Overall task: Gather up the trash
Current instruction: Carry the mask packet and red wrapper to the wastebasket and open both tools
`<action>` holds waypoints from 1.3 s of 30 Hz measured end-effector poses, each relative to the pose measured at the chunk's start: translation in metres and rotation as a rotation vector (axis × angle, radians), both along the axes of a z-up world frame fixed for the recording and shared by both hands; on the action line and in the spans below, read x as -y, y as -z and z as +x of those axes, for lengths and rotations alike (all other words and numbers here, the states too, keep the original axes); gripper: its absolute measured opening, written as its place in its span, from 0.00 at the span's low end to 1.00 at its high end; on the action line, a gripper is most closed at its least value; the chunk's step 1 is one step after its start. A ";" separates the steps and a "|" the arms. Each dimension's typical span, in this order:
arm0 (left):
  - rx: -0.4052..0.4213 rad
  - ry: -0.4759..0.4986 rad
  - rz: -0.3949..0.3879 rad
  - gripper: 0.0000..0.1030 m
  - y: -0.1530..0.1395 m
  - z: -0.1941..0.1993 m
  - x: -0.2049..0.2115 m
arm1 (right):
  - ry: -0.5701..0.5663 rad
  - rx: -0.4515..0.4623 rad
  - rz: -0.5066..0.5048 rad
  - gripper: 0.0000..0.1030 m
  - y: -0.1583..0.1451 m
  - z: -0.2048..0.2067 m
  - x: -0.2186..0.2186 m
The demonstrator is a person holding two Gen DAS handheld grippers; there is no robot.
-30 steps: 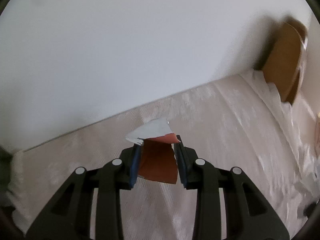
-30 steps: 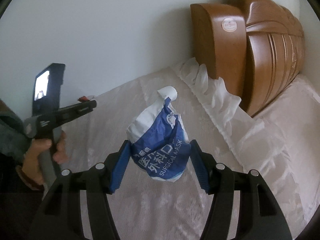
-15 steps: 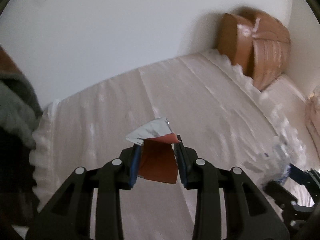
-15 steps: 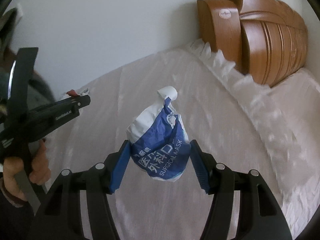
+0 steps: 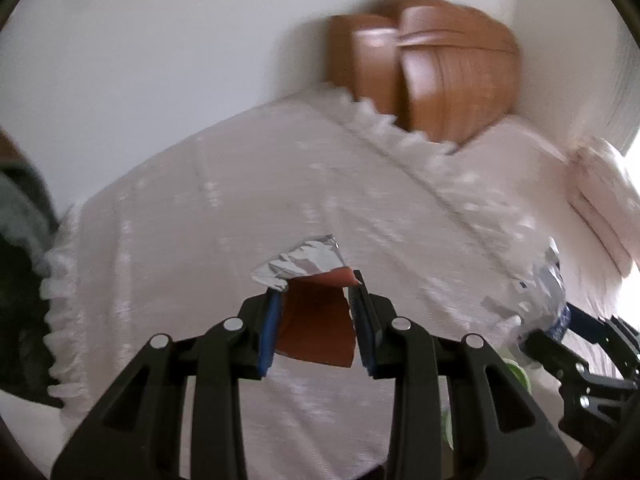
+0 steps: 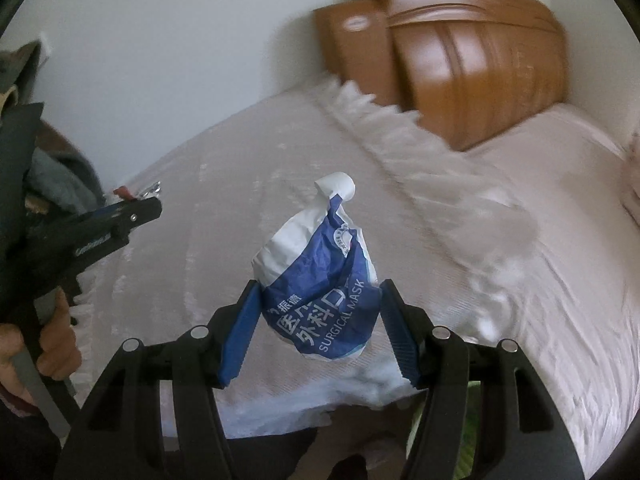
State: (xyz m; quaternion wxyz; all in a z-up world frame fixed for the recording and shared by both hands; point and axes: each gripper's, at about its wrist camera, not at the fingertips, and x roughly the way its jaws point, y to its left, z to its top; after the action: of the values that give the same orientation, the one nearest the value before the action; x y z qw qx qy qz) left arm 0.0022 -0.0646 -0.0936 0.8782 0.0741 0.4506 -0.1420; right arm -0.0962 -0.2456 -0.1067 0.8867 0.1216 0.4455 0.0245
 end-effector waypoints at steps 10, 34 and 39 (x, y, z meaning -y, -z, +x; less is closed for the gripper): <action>-0.027 0.359 -0.036 0.32 0.001 -0.063 0.117 | 0.250 -0.012 -0.053 0.60 0.001 -0.071 0.067; -0.256 0.876 0.067 0.45 0.075 -0.201 0.275 | 0.691 -0.185 -0.047 0.60 0.041 -0.246 0.188; -0.236 0.907 0.095 0.76 0.081 -0.221 0.283 | 0.701 -0.206 -0.048 0.61 0.048 -0.260 0.200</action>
State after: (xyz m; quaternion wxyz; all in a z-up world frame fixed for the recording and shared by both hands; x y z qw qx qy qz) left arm -0.2187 -0.3471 -0.1746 0.6658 0.2873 0.4755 -0.4981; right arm -0.3558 -0.4459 -0.1550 0.7943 0.2479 0.4641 -0.3038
